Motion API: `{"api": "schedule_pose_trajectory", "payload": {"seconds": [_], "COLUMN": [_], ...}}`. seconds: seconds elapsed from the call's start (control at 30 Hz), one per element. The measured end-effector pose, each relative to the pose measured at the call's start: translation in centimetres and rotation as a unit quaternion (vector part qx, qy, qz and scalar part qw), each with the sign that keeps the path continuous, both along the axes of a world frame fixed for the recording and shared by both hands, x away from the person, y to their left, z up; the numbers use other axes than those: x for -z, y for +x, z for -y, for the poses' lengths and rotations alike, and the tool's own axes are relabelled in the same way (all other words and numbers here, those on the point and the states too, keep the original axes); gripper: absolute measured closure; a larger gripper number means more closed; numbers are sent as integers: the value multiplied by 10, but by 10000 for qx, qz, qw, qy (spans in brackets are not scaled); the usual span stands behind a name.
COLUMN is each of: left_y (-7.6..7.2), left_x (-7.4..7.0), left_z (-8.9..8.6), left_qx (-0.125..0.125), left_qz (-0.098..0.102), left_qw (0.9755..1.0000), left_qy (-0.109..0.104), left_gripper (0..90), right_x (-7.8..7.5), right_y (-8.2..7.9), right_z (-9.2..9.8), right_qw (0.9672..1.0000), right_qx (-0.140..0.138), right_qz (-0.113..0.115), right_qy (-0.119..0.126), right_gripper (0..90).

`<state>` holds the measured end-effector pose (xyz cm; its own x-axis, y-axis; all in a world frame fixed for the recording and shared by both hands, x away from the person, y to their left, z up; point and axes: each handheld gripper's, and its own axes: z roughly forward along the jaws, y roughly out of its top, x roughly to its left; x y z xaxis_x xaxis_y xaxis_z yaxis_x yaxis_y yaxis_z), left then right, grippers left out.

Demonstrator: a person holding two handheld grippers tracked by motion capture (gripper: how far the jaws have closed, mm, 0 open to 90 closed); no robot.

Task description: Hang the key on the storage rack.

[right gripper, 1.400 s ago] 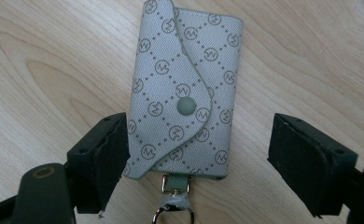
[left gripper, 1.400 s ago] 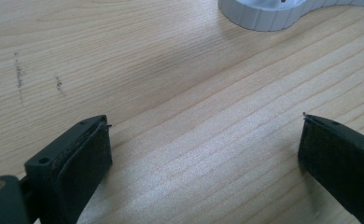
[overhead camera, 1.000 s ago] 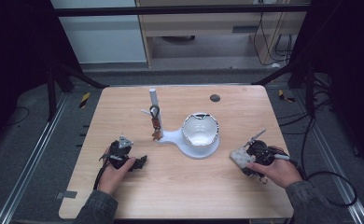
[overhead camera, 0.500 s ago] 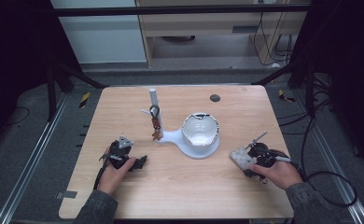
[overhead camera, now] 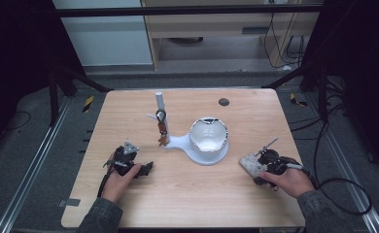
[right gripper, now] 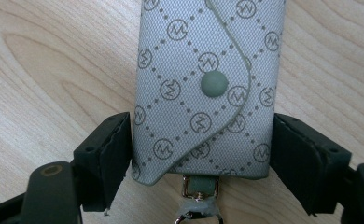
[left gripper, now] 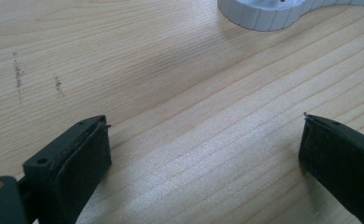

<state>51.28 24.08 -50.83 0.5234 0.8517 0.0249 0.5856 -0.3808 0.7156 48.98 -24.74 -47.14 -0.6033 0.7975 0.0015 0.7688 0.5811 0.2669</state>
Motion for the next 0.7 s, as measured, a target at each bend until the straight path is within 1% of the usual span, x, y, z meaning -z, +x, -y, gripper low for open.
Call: {"api": "schedule_pose_trajectory", "payload": {"seconds": [0.1, 0.17, 0.33, 0.4, 0.7], "left_y": [0, 0, 0, 0, 0], "left_x": [0, 0, 0, 0, 0], "left_z": [0, 0, 0, 0, 0], "left_qx": [0, 1, 1, 0, 1], "left_qz": [0, -1, -1, -1, -3], "left_qw": [10000, 10000, 10000, 10000, 10000], "left_qy": [-1, 0, 0, -1, -1], "left_gripper": [16, 16, 15, 15, 15], "right_x": [-1, -1, -1, -1, 0], "right_y": [0, 0, 0, 1, 2], "right_z": [0, 0, 0, 0, 0], "right_qw": [10000, 10000, 10000, 10000, 10000], "right_qx": [25, 28, 32, -7, 41], "right_qz": [-22, 5, -11, -3, -67], "right_qy": [27, -3, -20, -33, -34], "right_gripper": [239, 245, 247, 245, 262]}}
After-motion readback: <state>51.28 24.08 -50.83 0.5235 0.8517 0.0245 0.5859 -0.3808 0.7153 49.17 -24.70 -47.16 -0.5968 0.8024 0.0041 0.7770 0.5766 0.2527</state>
